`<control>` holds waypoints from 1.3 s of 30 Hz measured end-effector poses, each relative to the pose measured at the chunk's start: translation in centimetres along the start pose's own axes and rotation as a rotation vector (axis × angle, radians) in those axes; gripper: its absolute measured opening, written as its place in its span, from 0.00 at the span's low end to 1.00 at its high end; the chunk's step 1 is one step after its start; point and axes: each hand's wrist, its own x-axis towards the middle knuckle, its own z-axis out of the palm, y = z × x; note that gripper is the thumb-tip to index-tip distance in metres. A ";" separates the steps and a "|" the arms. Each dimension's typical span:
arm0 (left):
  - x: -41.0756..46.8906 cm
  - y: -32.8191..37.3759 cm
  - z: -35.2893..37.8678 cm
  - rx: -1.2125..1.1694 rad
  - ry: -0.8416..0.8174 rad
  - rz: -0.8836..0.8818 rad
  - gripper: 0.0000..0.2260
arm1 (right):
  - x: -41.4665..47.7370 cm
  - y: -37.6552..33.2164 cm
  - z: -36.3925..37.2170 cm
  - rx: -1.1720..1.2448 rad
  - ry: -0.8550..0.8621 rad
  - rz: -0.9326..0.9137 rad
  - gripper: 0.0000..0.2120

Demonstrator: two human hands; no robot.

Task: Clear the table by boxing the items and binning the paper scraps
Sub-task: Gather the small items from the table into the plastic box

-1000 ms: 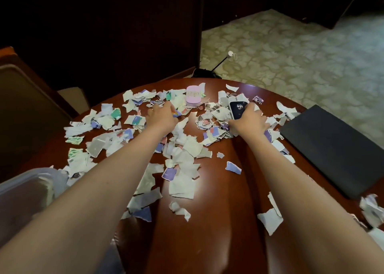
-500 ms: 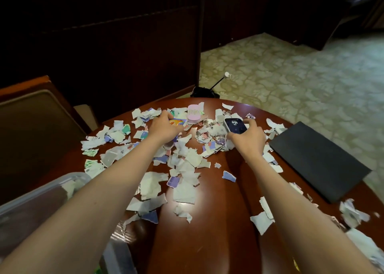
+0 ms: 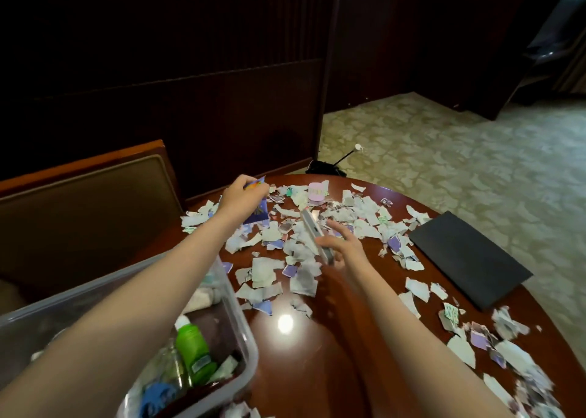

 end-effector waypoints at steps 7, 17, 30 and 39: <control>-4.1 -2.0 -6.8 0.022 -0.006 0.091 0.07 | -4.4 0.3 6.4 -0.162 -0.116 -0.055 0.19; -8.3 -8.7 -11.3 0.368 -0.273 0.150 0.09 | -9.4 2.6 12.7 -1.142 -0.159 -0.679 0.24; -11.8 -14.4 -12.2 1.042 -0.688 0.272 0.27 | -10.5 6.7 16.8 -2.199 -0.342 -0.707 0.15; -13.1 -14.2 -10.8 1.244 -0.809 0.260 0.18 | -8.3 8.6 18.6 -2.183 -0.372 -0.513 0.18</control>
